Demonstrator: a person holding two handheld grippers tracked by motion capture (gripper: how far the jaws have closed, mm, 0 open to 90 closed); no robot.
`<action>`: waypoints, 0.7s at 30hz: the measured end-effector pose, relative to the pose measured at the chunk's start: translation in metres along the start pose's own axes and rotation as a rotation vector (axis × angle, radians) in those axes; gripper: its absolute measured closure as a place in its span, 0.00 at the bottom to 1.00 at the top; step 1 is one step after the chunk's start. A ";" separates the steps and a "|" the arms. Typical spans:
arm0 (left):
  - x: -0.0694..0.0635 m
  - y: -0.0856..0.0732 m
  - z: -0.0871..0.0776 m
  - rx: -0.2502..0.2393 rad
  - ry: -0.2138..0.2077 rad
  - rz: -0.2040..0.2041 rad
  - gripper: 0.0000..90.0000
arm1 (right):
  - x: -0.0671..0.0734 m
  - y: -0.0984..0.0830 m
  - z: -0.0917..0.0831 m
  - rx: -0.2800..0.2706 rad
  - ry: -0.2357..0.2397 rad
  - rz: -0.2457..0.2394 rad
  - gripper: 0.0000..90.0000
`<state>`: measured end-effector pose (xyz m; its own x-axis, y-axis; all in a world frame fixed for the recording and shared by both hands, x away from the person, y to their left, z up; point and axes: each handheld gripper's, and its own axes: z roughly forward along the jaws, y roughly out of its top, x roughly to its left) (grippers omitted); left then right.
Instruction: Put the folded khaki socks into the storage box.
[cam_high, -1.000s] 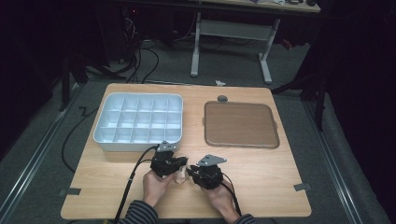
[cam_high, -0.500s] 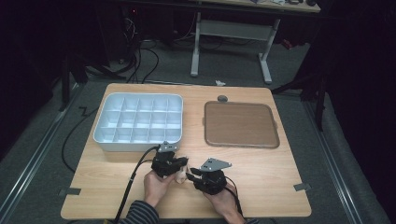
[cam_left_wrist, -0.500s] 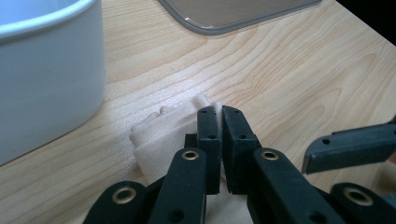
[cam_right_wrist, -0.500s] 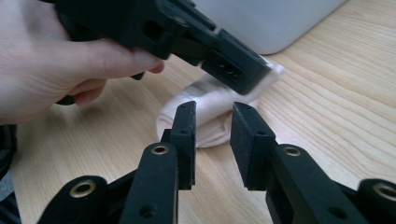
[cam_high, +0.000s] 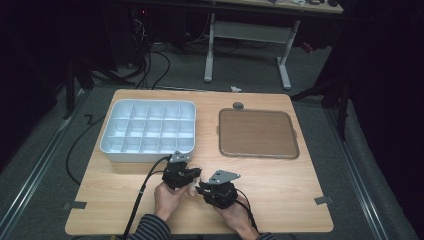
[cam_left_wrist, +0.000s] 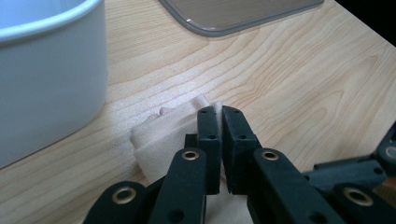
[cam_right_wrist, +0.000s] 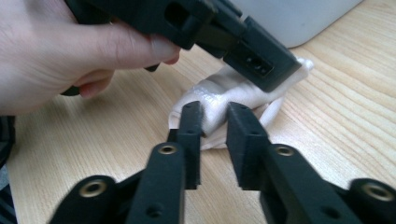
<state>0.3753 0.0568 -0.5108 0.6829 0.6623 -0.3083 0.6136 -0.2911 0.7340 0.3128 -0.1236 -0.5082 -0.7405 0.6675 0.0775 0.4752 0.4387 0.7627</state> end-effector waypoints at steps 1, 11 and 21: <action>0.000 0.000 0.000 0.000 0.000 0.000 0.96 | 0.000 0.000 0.000 0.003 -0.005 -0.004 0.92; 0.001 0.000 0.000 -0.008 -0.004 0.006 0.96 | 0.002 -0.006 0.002 0.025 -0.022 -0.036 0.97; 0.000 -0.002 0.005 -0.006 -0.009 0.015 0.96 | 0.001 -0.013 0.006 0.055 -0.024 -0.029 0.97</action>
<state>0.3760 0.0536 -0.5148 0.6954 0.6516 -0.3030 0.6013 -0.2968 0.7419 0.3089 -0.1255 -0.5215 -0.7429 0.6682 0.0396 0.4796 0.4901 0.7279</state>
